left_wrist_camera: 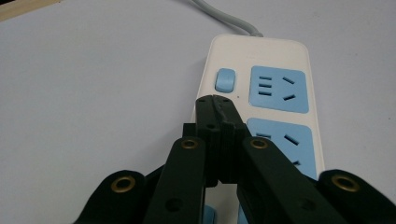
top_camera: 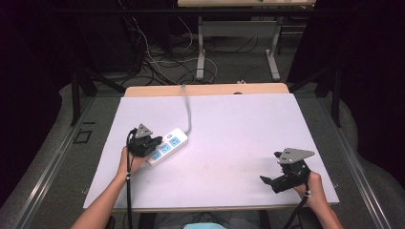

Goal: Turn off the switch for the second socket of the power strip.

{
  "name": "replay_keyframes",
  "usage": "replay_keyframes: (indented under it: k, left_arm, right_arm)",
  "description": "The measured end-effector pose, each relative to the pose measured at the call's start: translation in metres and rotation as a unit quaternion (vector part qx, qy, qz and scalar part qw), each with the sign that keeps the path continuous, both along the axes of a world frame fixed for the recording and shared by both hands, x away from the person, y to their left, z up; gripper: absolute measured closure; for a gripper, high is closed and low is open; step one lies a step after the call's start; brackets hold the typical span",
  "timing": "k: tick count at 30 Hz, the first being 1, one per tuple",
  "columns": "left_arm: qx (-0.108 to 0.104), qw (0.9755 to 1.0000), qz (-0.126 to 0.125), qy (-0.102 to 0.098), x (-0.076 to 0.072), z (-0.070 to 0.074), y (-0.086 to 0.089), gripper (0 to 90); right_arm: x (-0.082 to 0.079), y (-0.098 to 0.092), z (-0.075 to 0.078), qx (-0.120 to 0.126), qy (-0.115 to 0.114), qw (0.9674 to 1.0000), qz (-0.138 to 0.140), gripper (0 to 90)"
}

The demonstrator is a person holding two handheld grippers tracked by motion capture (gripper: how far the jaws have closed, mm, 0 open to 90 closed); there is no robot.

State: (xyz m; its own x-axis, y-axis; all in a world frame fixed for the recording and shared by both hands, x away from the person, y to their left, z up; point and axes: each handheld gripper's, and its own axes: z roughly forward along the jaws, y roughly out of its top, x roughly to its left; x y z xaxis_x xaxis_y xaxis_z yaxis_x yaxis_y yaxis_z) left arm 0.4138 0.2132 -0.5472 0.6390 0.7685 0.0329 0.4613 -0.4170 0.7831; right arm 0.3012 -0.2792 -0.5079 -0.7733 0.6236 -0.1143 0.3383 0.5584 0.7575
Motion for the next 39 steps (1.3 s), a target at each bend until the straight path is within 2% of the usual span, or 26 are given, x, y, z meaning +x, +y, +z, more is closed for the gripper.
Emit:
replay_keyframes:
  k: [4,22,35,39]
  left_arm:
    - [0.0,1.0,-0.001,0.007,0.0001,0.0007,0.0009,90.0]
    - [0.004,1.0,0.001,0.007,-0.0004,0.0012,-0.0008,90.0]
    - [0.018,0.9998,-0.002,-0.001,-0.0009,0.0026,-0.0021,90.0]
    - [0.012,0.9999,-0.001,-0.002,-0.001,0.0019,-0.0023,90.0]
  right_arm:
    - [0.0001,-0.0004,0.0001,-0.002,-0.002,1.0,0.001,1.6]
    - [-0.0003,0.0008,-0.001,-0.002,0.002,1.0,-0.003,2.0]
    - [-0.0002,0.0008,-0.0007,-0.006,0.006,1.0,0.0,2.1]
    - [-0.0003,0.0013,-0.0014,-0.002,-0.001,1.0,-0.003,2.1]
